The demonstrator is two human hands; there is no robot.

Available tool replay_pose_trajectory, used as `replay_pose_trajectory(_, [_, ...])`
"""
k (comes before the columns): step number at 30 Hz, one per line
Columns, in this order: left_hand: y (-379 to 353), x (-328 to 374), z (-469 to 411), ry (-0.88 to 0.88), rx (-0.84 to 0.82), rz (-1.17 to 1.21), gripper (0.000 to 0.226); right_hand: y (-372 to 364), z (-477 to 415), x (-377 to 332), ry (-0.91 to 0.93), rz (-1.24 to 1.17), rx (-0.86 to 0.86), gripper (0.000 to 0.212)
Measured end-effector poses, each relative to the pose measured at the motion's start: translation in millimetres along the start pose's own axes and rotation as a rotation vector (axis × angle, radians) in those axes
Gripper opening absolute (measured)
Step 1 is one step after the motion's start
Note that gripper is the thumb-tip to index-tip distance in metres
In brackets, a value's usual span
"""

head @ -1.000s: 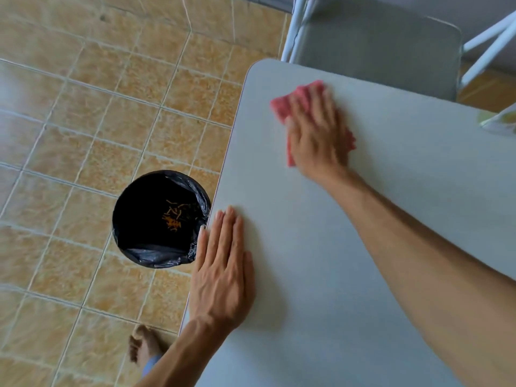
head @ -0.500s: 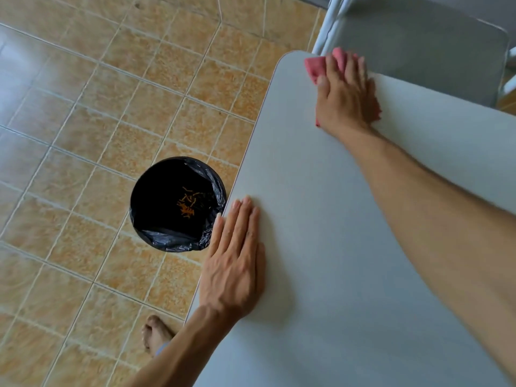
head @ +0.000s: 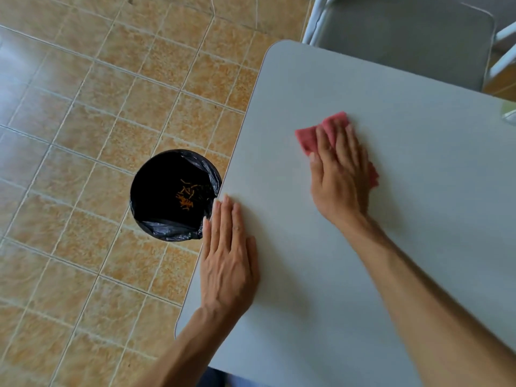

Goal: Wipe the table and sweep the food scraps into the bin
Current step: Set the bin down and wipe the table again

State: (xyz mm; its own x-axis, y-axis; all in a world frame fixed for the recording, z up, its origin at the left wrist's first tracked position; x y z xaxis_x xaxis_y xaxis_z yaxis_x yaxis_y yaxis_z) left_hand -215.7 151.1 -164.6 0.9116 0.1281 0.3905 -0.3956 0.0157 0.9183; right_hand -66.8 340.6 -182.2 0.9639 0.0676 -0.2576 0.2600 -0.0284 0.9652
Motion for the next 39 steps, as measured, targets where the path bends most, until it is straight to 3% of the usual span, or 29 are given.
replay_pose_trajectory(2, [-2.3,1.8,19.1,0.027,0.015,0.009,0.059,-7.1,28.1,-27.8,-0.239,-0.005,0.057,0.054])
replay_pose_trajectory(3, [-2.7,1.2,28.2,0.037,0.022,0.019,0.059,-9.7,46.1,-46.2,-0.220,-0.032,0.038,0.054])
replay_pose_trajectory(7, [3.8,-4.5,53.3,0.058,0.005,0.063,0.063,-11.3,113.9,-76.5,0.469,-0.019,-0.193,0.051])
replay_pose_trajectory(9, [7.7,-13.6,69.3,0.042,-0.001,0.058,0.063,-7.5,117.4,-57.7,0.622,0.010,-0.222,0.050])
replay_pose_trajectory(11, [9.0,-25.9,88.3,0.040,-0.009,0.056,0.061,-5.4,111.8,-42.3,0.472,0.014,-0.156,0.049])
replay_pose_trajectory(15, [3.7,-48.3,112.4,0.013,-0.063,0.052,0.059,-5.6,140.5,-65.6,-0.147,-0.033,0.016,0.052])
replay_pose_trajectory(17, [1.9,-52.9,114.1,-0.023,-0.074,0.043,0.059,-12.2,173.6,-93.1,-0.053,-0.011,-0.042,0.056])
replay_pose_trajectory(20, [3.9,-56.1,111.7,-0.057,-0.075,0.064,0.059,-10.0,192.0,-89.1,0.455,0.032,-0.155,0.056])
replay_pose_trajectory(21, [4.6,-56.3,110.9,-0.061,-0.070,0.066,0.059,-8.1,187.2,-79.0,0.515,0.046,-0.167,0.055])
replay_pose_trajectory(23, [4.8,-57.2,110.6,-0.067,-0.058,0.063,0.059,-6.1,174.8,-59.8,0.373,0.042,-0.134,0.052])
replay_pose_trajectory(27, [3.0,-58.1,113.0,-0.076,-0.040,0.100,0.058,-4.8,194.7,-69.3,-0.233,0.016,0.042,0.053])
replay_pose_trajectory(29, [2.8,-58.9,113.7,-0.071,-0.048,0.129,0.058,-10.3,224.3,-94.2,-0.168,-0.001,0.009,0.057])
replay_pose_trajectory(32, [5.6,-63.7,115.3,-0.081,-0.062,0.178,0.069,-6.9,250.3,-92.8,0.291,0.036,-0.162,0.056])
replay_pose_trajectory(34, [9.5,-70.2,118.4,-0.100,-0.073,0.179,0.082,-0.8,240.7,-71.2,0.386,0.076,-0.184,0.056])
replay_pose_trajectory(39, [13.2,-79.7,127.7,-0.138,-0.095,0.188,0.090,3.4,255.4,-62.9,-0.293,0.011,0.028,0.057])
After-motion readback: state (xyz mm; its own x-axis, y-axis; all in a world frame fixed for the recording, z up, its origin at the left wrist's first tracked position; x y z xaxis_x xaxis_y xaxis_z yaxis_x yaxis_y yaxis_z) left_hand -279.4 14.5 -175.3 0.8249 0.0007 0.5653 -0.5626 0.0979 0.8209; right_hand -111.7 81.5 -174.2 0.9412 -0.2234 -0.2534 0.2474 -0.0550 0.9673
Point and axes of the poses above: each hand's wrist, its own z-axis away from the middle knuckle, its own y-axis out of the back of the hand, x = y × z, the point moved 2 cm from there along -z, towards the middle knuckle, and after that the axes turned 13 degrees about -y, right-handed, at the moved point
